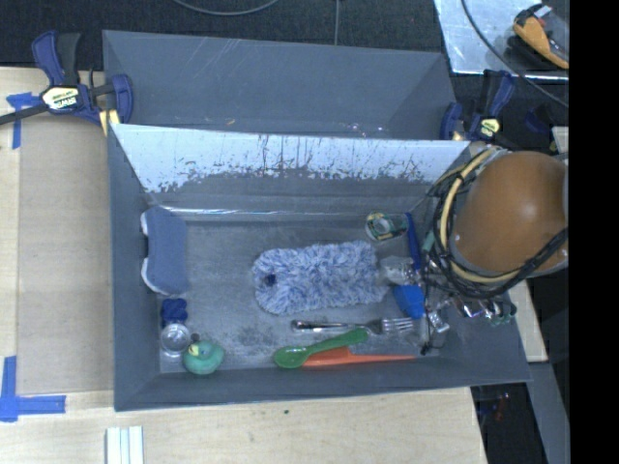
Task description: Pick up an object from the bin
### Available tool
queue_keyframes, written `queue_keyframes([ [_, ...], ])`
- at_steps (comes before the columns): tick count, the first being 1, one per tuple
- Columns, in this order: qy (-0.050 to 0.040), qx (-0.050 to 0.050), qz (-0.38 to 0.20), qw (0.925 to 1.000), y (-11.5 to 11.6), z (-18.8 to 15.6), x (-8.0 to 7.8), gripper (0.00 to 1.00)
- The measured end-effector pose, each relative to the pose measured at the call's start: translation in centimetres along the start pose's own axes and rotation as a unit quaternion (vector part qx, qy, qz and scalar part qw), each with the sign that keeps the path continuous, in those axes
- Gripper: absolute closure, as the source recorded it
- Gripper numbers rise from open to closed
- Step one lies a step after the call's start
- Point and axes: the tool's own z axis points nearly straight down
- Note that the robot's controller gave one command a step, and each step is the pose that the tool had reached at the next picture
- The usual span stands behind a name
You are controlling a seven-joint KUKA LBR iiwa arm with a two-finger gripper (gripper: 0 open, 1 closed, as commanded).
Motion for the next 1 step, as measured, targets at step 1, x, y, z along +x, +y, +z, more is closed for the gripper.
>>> queue_keyframes([
  [1,0.001,0.0,-0.01,1.0,0.69,2.97,-3.14,0.0],
])
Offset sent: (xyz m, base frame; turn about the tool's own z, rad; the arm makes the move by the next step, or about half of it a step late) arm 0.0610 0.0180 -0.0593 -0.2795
